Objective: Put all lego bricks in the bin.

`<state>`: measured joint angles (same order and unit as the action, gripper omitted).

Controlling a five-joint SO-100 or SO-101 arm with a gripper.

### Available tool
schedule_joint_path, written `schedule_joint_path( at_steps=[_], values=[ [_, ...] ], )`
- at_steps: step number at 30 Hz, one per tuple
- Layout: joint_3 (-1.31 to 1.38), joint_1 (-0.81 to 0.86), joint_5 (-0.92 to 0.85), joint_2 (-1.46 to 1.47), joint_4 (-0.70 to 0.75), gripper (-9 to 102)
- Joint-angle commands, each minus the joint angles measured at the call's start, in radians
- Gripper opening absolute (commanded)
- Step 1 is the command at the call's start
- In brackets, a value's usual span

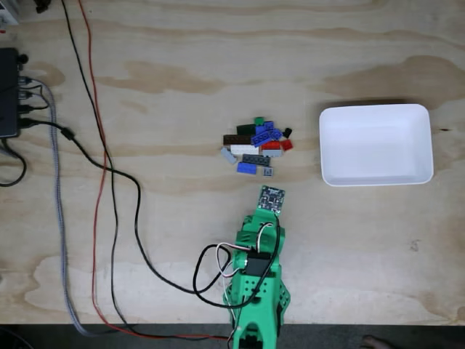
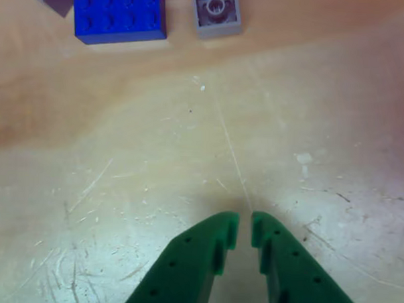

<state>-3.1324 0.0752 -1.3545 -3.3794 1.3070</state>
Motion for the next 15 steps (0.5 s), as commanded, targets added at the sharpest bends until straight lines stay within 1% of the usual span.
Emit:
schedule_joint_path(
  at_steps=[1, 3, 4, 5, 6, 9, 11, 15],
  values=[
    [0.035, -0.029, 0.005, 0.160, -0.020, 0],
    [0.166, -0.055, 0.003, 0.442, -0.074, 3],
    [0.233, -0.061, 0.017, 0.588, -0.135, 5],
    [0.314, -0.063, 0.025, 0.727, -0.179, 9],
    [0.396, -0.074, 0.025, 0.871, -0.189, 11],
    [0.526, -0.098, 0.026, 1.091, -0.238, 12],
    [0.577, -0.087, 0.009, 1.195, -0.302, 13],
    [0.661, -0.078, -0.020, 1.351, -0.342, 17]
  ],
)
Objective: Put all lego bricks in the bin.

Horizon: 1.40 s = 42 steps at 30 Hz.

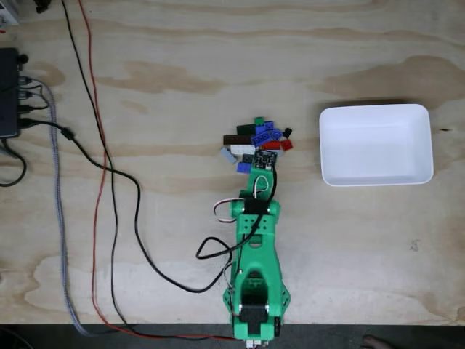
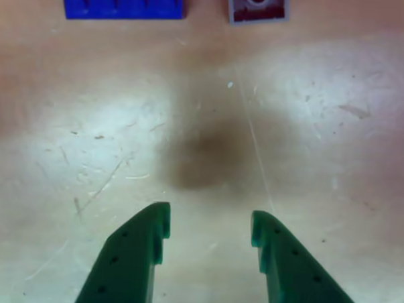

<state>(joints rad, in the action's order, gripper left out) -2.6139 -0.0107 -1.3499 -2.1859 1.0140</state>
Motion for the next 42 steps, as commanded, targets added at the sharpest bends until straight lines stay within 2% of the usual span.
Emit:
schedule_joint_path(
  at_steps=[1, 8, 12, 18, 26, 30, 32, 35, 36, 39, 42],
  values=[
    [0.152, 0.008, -0.028, 0.189, -0.075, 18],
    [0.265, 0.008, -0.041, 0.321, -0.127, 25],
    [0.290, 0.011, -0.041, 0.368, -0.206, 26],
    [0.382, -0.017, -0.035, 0.459, -0.218, 27],
    [0.472, -0.048, -0.048, 0.535, -0.221, 21],
    [0.486, -0.063, -0.069, 0.546, -0.224, 11],
    [0.491, -0.063, -0.084, 0.548, -0.230, 11],
    [0.494, -0.069, -0.084, 0.532, -0.229, 0],
    [0.494, -0.072, -0.077, 0.520, -0.219, 0],
    [0.489, -0.084, -0.009, 0.396, -0.155, 0],
    [0.532, -0.066, 0.067, 0.127, -0.058, 0]
  ],
)
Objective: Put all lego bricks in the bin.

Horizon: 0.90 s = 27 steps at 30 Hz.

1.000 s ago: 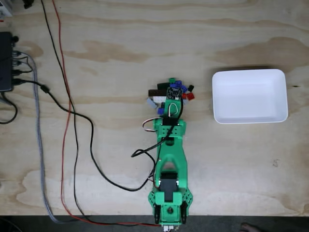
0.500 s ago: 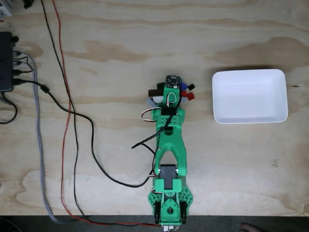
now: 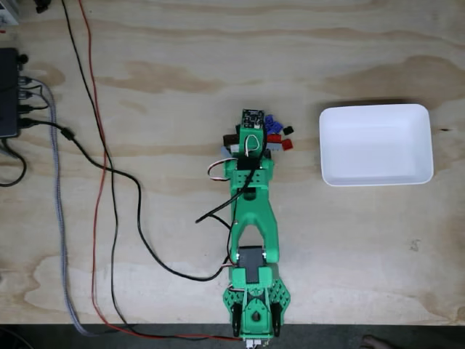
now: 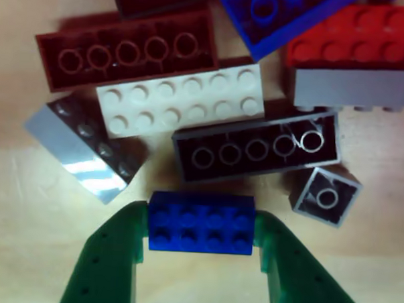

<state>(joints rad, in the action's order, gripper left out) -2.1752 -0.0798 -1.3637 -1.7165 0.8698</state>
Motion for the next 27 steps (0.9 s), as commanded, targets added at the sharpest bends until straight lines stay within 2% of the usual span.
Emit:
schedule_joint_path(
  at_steps=[1, 3, 6, 8, 12, 18, 19, 23, 25, 27],
  values=[
    [0.118, 0.026, 0.100, -0.436, 0.095, 0],
    [0.195, 0.072, 0.114, -0.572, 0.127, 0],
    [0.402, 0.206, 0.101, -0.578, 0.175, 0],
    [0.472, 0.365, 0.083, -0.489, 0.121, 0],
    [0.443, 0.611, 0.041, -0.285, 0.009, 0],
    [0.399, 0.816, -0.008, -0.067, -0.135, 0],
    [0.387, 0.831, -0.017, -0.058, -0.147, 2],
    [0.382, 0.815, 0.015, -0.112, -0.107, 29],
    [0.423, 0.779, 0.063, -0.153, -0.055, 36],
    [0.446, 0.721, 0.091, -0.219, -0.006, 37]
  ],
)
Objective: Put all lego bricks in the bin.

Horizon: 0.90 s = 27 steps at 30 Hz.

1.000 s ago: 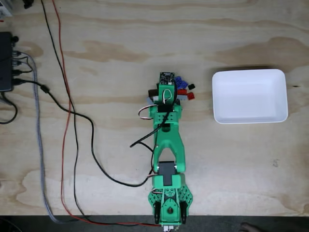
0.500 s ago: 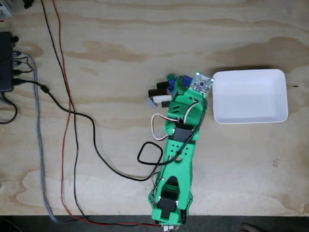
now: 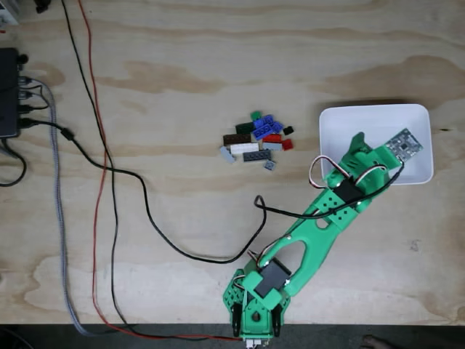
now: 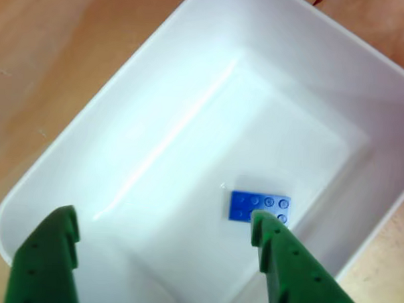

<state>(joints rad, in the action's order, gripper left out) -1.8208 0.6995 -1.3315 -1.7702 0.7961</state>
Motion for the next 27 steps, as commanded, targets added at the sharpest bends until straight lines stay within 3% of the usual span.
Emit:
schedule_joint_path(
  at_steps=[1, 6, 10, 18, 27],
  values=[
    [0.092, -0.097, 0.072, -0.213, 0.081, 38],
    [0.103, -0.468, 0.103, -0.416, 0.331, 34],
    [0.052, -0.724, 0.181, -0.371, 0.457, 31],
    [0.008, -0.867, 0.364, 0.100, 0.380, 29],
    [0.020, -0.933, 0.627, 0.258, 0.313, 29]
  ],
)
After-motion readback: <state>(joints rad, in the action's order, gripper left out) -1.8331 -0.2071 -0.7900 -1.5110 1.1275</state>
